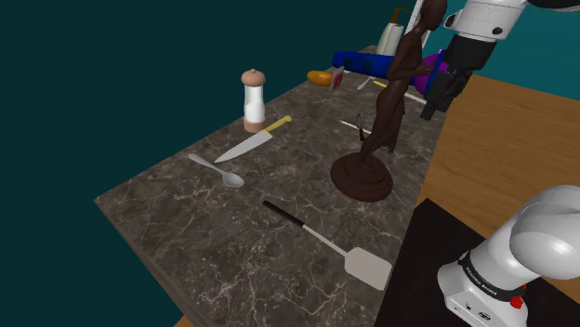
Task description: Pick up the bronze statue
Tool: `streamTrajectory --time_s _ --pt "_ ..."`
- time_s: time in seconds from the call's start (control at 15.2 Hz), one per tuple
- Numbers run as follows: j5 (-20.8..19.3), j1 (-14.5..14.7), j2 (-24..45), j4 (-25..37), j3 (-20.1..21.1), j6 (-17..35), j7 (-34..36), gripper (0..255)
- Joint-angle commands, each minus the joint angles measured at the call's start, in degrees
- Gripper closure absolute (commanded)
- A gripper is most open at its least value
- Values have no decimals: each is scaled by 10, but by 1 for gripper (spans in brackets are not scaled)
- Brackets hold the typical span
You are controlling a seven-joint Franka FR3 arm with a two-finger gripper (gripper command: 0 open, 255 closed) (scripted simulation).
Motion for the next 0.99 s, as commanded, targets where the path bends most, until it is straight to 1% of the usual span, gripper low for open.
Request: streamTrajectory --time_s 0.0,0.07,0.26,0.46,0.53,0.92 --pt "0 0 0 0 0 0 0 0" --pt "6 27 -9 -19 -17 42 -74 0" --pt "30 121 -34 -70 -79 154 -298 0" --pt "63 228 -57 -107 -150 235 -531 0" --pt "63 233 -57 -107 -153 236 -534 0" --pt "64 231 -64 -156 -157 277 -548 0"
